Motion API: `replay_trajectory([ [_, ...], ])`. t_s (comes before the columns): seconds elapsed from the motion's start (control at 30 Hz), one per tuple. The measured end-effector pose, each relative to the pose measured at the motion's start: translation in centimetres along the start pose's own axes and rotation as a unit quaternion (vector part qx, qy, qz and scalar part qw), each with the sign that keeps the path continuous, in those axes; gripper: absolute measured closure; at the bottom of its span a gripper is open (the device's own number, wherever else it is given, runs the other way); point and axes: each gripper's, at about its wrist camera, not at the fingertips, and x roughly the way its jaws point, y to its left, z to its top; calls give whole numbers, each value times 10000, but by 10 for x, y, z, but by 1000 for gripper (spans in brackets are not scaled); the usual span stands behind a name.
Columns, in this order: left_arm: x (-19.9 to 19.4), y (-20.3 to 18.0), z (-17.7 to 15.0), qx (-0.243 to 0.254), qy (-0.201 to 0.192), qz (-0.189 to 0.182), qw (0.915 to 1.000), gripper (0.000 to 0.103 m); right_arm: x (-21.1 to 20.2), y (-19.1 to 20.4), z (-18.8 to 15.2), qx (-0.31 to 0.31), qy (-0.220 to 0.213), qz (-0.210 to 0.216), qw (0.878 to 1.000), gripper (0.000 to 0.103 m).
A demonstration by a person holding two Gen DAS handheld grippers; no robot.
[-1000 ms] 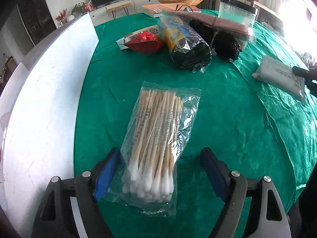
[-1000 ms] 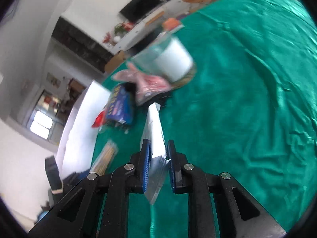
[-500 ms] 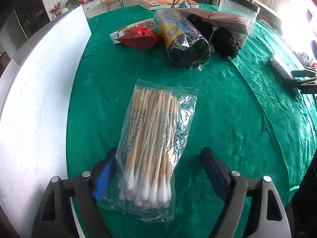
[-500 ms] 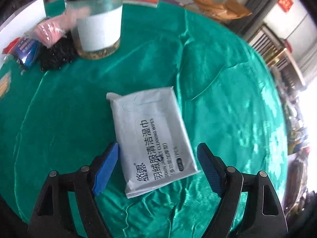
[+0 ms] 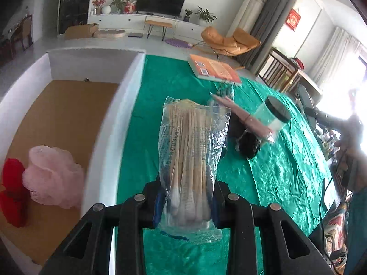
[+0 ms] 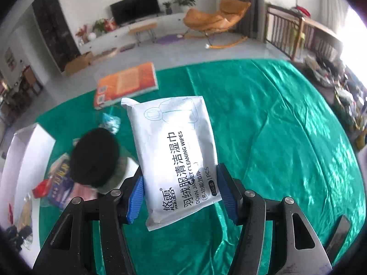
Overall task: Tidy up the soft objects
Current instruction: 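Carry both packets over the box and open both grippers to drop them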
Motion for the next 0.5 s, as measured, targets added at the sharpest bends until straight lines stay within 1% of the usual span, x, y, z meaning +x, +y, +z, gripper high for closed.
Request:
replay_trajectory([
  [0.07,-24,23,6,-129,-169,188,9996,71,-16,50,-2,-482,50,387,9981,42],
  [0.13,-49,48,7,-253,-352,528,9977,71,-32,108,-10,-854,121,1004,9912,41],
  [0.2,-75,75,2,-344,-523,969,9933,71,-43,168,-22,-1015,268,1795,9781,41],
  [0.27,-97,98,-6,-408,-638,1438,9867,71,-48,226,-36,-1137,456,2488,9608,41],
  [0.3,-107,108,-10,-451,-686,1726,9816,66,-47,253,-44,-1163,575,2788,9516,40],
  [0.33,-110,114,-15,-474,-691,1938,9775,51,-46,278,-52,-1154,729,3051,9425,39],
  [0.37,-113,121,-20,-491,-661,2119,9738,36,-42,298,-60,-1096,926,3347,9314,35],
  [0.4,-116,128,-24,-530,-650,2268,9703,2,-37,317,-67,-1026,1195,3712,9151,27],
  [0.43,-121,132,-28,-582,-791,2367,9666,0,-32,334,-74,-975,1472,4017,8986,24],
  [0.47,-124,134,-32,-632,-896,2412,9643,0,-29,344,-79,-940,1631,4144,8904,24],
  [0.5,-126,135,-34,-670,-933,2389,9642,0,-30,351,-86,-955,1660,4164,8888,24],
])
